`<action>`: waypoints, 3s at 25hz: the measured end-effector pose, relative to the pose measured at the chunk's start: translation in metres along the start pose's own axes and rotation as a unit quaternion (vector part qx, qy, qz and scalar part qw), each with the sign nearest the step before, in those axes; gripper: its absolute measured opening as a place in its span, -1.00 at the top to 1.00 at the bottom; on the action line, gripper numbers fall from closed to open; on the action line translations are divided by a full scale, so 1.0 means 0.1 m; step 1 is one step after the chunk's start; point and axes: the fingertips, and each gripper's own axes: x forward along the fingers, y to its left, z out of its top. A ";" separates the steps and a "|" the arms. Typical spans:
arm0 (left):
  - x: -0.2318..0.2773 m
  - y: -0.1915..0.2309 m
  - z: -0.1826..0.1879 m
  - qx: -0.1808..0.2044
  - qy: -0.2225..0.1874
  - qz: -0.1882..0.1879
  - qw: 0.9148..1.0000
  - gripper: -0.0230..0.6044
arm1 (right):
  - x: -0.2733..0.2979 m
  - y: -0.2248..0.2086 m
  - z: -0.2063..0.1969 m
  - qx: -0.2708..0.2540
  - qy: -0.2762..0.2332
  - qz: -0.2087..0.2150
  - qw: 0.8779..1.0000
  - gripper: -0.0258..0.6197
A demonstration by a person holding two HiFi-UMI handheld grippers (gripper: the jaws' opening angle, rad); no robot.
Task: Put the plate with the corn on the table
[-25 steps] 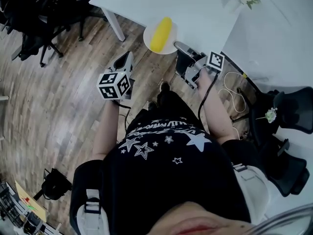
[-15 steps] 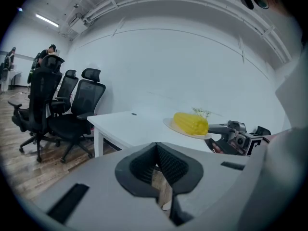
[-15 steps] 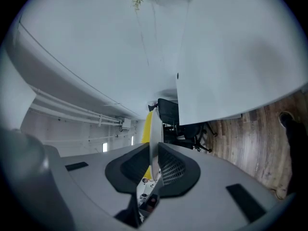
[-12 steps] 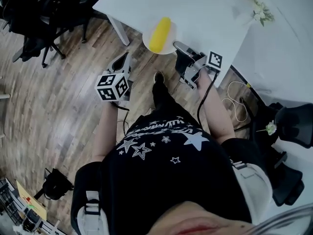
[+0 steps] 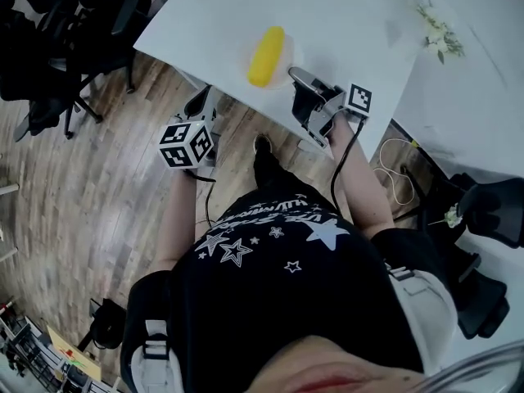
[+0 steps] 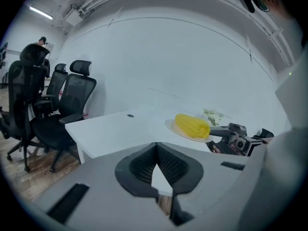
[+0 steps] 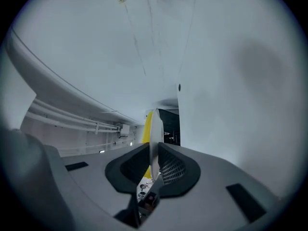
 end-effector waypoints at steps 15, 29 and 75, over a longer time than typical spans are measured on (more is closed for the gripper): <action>1.32 0.07 0.61 0.022 0.018 -0.017 0.999 0.91 | 0.49 -0.18 1.30 0.007 -0.018 0.004 1.000 0.77; 1.90 0.22 0.95 0.059 0.039 -0.037 0.997 0.91 | 0.74 -0.24 1.89 -0.001 -0.059 0.006 0.998 0.76; 4.76 1.35 1.50 0.105 0.140 -0.215 0.961 0.91 | 2.17 -1.32 3.29 0.001 -0.236 -0.044 0.971 0.74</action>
